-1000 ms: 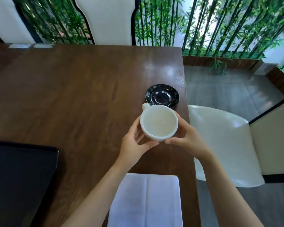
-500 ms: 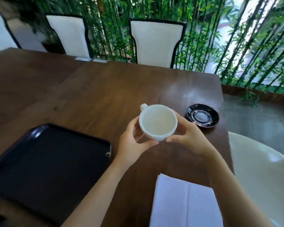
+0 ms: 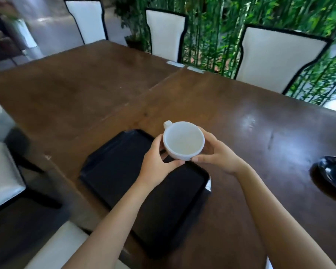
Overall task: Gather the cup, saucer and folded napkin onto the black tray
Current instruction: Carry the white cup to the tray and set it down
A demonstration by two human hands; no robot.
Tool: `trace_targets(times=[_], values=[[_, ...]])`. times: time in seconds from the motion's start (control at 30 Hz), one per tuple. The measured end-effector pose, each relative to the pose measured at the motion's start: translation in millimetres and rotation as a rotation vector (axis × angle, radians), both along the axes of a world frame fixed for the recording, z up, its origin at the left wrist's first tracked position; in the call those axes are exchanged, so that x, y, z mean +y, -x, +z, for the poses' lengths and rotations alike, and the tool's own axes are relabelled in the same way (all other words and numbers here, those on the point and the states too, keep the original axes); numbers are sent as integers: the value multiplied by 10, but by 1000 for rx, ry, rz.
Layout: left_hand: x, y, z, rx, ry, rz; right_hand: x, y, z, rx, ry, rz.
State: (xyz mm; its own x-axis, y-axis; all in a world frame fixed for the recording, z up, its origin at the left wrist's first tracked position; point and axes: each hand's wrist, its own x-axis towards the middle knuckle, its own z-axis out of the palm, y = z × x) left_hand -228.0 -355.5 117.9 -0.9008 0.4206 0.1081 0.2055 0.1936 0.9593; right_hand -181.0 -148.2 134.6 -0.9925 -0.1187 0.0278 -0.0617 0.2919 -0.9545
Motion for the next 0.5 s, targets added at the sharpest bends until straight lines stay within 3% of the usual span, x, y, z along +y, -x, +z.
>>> trace_targets(times=[0.3, 0.5], values=[[-544, 618, -586, -82, 110, 184, -652, 909, -487, -199, 84, 209], [-632, 835, -933, -151, 138, 244, -783, 1214, -884, -365, 124, 134]])
